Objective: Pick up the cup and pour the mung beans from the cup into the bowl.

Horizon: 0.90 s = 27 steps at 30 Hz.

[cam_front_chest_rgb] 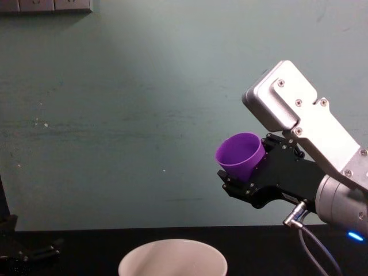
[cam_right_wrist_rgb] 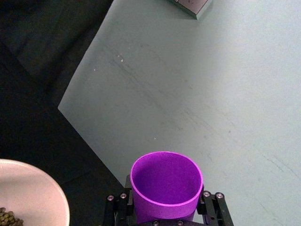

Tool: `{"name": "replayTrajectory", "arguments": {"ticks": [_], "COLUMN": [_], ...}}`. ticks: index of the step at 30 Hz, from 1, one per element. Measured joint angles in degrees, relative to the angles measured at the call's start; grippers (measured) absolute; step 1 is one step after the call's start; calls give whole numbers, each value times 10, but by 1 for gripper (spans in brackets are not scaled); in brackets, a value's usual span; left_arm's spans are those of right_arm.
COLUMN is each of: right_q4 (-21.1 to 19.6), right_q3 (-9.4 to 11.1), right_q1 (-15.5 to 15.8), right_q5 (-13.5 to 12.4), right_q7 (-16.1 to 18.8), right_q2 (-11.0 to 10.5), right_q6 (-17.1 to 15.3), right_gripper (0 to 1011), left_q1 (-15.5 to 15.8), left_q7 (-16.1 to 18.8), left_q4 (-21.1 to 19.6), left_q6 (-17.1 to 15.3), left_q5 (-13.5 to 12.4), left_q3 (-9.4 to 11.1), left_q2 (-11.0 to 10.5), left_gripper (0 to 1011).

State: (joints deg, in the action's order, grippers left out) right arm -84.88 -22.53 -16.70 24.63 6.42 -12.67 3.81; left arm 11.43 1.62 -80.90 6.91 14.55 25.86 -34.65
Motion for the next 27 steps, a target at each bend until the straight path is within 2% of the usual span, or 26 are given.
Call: {"name": "replayTrajectory", "arguments": {"ticks": [15, 22, 27], "right_q4": [-3, -12, -3], "right_q3": [-2, 6, 21], "right_q1": [0, 23, 42], "right_q5": [5, 7, -10], "right_q7": [-2, -13, -21], "right_q2": [-1, -2, 4], "right_q6": [-1, 4, 14], "right_gripper": [724, 723, 724], "left_q1": [0, 0, 0], "left_q7": [0, 0, 0], "left_q4": [0, 0, 0], "left_q6": [0, 0, 0], "left_q5": [0, 0, 0], "left_q3": [0, 0, 0], "left_q2": [0, 0, 0], "left_gripper": [1000, 1000, 1000]}}
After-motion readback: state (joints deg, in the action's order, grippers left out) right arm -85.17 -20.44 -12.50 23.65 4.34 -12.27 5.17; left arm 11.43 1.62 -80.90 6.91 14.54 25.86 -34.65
